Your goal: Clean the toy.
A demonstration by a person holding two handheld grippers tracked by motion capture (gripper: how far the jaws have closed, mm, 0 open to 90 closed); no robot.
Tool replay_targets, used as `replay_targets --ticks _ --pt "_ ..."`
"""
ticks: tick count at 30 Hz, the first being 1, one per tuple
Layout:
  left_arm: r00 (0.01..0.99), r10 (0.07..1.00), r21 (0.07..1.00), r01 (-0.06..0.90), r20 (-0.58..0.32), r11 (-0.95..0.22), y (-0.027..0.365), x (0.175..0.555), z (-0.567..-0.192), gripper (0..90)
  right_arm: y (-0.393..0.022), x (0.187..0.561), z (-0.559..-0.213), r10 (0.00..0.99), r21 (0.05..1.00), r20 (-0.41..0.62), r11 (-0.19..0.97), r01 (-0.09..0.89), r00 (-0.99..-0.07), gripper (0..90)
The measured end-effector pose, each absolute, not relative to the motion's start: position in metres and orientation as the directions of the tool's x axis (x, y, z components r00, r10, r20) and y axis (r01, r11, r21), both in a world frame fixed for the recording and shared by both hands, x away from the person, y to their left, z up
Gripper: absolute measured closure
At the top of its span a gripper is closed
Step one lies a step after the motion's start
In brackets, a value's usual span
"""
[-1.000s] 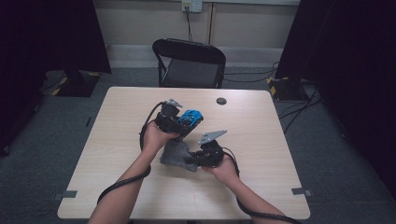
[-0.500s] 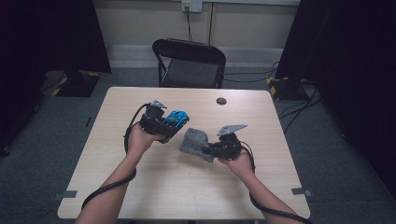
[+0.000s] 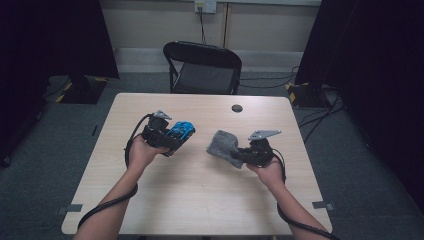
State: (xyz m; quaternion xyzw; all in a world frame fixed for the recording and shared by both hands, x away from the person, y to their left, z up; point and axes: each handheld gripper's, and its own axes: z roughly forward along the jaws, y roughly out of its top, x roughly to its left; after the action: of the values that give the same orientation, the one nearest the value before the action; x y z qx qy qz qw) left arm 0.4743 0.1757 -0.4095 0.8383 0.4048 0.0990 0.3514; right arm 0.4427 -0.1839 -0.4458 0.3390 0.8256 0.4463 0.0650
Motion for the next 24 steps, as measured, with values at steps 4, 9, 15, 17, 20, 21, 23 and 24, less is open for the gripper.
replay_targets --ticks 4,9,15,17,20,21,23,24 --pt "0.647 0.753 0.649 0.625 -0.12 -0.434 0.176 0.473 -0.423 28.3 -0.201 0.445 -0.451 0.665 0.773 0.201 0.344 0.533 -0.72 75.6" --pt "0.632 0.765 0.633 0.645 -0.127 -0.428 0.179 0.474 -0.437 28.3 -0.221 0.449 -0.459 0.718 0.763 0.203 0.31 0.568 -0.665 75.5" --pt "0.626 0.771 0.621 0.653 -0.121 -0.433 0.182 0.475 -0.446 28.2 -0.233 0.456 -0.467 0.764 0.752 0.187 0.293 0.59 -0.618 74.2" --pt "0.625 0.772 0.617 0.655 -0.119 -0.436 0.182 0.475 -0.45 28.3 -0.237 0.458 -0.47 0.776 0.752 0.191 0.278 0.598 -0.601 73.9" --pt "0.624 0.773 0.614 0.655 -0.111 -0.441 0.182 0.476 -0.454 28.2 -0.238 0.46 -0.473 0.792 0.743 0.178 0.281 0.607 -0.584 72.4" --pt "0.624 0.774 0.611 0.657 -0.111 -0.442 0.182 0.476 -0.456 28.3 -0.238 0.46 -0.474 0.795 0.741 0.169 0.286 0.607 -0.582 72.1" --pt "0.619 0.777 0.612 0.661 -0.117 -0.434 0.182 0.477 -0.459 28.2 -0.238 0.461 -0.476 0.801 0.735 0.154 0.298 0.609 -0.579 71.6" --pt "0.619 0.777 0.61 0.661 -0.114 -0.437 0.182 0.477 -0.459 28.2 -0.238 0.461 -0.477 0.804 0.733 0.144 0.305 0.608 -0.577 71.5"
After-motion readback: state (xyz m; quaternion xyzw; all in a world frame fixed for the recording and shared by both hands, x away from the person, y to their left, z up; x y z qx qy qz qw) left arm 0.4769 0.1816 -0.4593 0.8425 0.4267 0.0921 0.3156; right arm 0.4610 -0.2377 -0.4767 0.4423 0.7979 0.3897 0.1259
